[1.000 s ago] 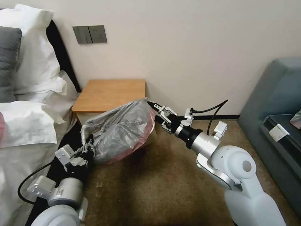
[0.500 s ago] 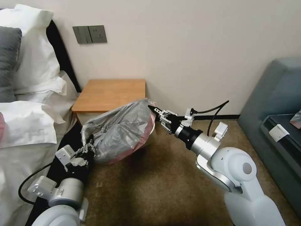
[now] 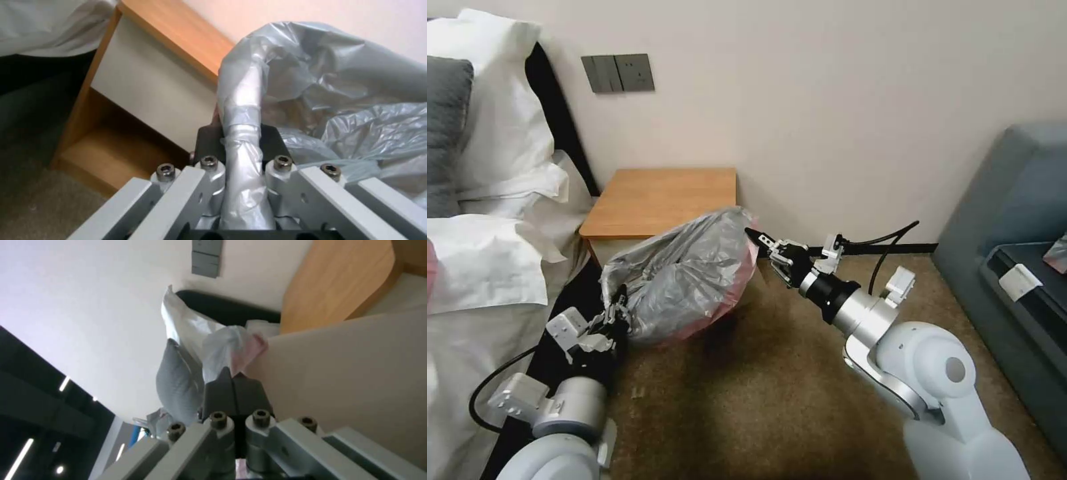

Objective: Pick up the garbage bag from the table and place it over the trash can.

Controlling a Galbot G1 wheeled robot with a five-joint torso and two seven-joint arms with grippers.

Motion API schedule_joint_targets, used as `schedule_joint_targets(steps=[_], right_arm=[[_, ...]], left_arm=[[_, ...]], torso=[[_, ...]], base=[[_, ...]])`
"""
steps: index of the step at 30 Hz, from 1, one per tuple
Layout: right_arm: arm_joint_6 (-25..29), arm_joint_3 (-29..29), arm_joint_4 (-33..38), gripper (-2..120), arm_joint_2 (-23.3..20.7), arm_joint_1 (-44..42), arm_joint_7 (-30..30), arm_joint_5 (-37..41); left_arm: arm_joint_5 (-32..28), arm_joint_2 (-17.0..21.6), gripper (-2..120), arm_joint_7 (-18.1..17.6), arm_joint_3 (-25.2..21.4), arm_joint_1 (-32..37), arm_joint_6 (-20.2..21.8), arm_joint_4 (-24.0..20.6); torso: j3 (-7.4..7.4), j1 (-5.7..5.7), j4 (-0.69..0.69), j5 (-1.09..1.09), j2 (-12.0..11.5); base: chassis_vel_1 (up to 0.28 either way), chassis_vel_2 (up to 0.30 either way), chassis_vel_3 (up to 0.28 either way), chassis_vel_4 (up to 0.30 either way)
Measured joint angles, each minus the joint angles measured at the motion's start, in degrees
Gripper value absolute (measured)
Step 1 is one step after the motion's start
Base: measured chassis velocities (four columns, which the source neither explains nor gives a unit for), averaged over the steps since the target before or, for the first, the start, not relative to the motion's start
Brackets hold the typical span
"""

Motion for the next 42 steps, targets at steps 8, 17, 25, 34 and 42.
schedule_joint_targets(steps=[8,17,25,34,42], right_arm=[[-0.3,0.7,-0.9,0,-0.4,-1.8,-0.1,-1.5],[-1.4,0.3,-3.3,0,-1.2,-3.2,-2.1,-7.2],[-1.5,1.1,-3.9,0,-1.0,-2.7,-3.6,-9.1],[-0.6,4.0,0.5,23,-0.6,-7.3,-4.0,-2.3],[3.7,4.2,2.9,53,3.9,-9.7,-5.9,7.8]], left_arm=[[-3.0,0.0,7,-1.0,-0.5,-0.5,0.0,-0.3],[-6.9,-0.1,7,-1.7,-0.9,-0.8,0.4,-1.3],[-7.7,-0.1,7,-2.1,-1.3,-1.2,0.9,-1.8],[-10.2,-0.3,7,-3.1,-1.7,-1.4,1.0,-1.8],[-12.3,-0.4,7,-3.9,-1.8,-1.5,1.3,-1.9]], torso=[[0.0,0.0,0.01,0.0,0.0],[0.0,0.0,0.0,0.0,0.0],[0.0,0.0,0.01,0.0,0.0],[0.0,0.0,0.0,-0.01,0.0],[0.0,0.0,0.0,0.0,0.0]], base=[[0.0,0.0,0.0,0.0],[0.0,0.0,0.0,0.0],[0.0,0.0,0.0,0.0],[0.0,0.0,0.0,0.0],[0.0,0.0,0.0,0.0]])
